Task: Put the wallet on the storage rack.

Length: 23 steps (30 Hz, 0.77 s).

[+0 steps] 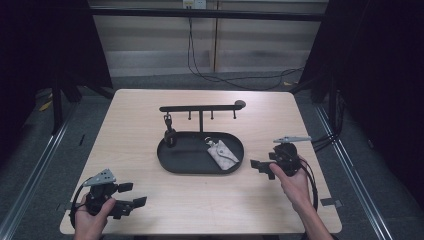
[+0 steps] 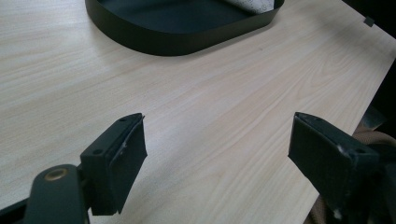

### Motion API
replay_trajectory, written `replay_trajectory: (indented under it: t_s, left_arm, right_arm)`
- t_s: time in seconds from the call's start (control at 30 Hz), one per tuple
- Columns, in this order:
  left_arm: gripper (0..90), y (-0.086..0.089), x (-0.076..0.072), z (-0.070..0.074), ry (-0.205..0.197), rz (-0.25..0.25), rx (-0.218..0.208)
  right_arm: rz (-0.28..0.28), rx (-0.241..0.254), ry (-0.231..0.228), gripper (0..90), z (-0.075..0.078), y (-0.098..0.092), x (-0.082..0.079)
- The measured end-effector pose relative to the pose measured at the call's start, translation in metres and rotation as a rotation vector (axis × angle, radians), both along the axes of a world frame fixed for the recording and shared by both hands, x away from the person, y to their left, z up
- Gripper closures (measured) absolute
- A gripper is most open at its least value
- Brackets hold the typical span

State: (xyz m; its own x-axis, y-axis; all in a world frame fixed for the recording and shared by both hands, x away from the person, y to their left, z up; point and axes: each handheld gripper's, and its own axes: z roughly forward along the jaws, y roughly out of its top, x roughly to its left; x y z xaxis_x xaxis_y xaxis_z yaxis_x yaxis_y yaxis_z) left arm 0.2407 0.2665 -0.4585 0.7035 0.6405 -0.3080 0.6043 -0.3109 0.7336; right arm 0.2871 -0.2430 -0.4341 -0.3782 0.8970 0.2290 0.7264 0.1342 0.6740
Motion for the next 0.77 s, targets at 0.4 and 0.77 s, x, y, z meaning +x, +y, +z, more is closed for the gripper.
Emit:
replay_trajectory:
  t_s: [0.4,0.77]
  left_arm:
    - [18.8,0.001,0.0,0.0,0.0,0.005,-0.001]
    - [18.8,0.0,0.0,-0.001,0.005,0.004,0.014]
  right_arm:
    - [-0.029,-0.045,-0.002,16.5,-0.007,-0.028,-0.04]
    - [-0.061,-0.063,0.008,15.6,-0.034,-0.049,-0.056]
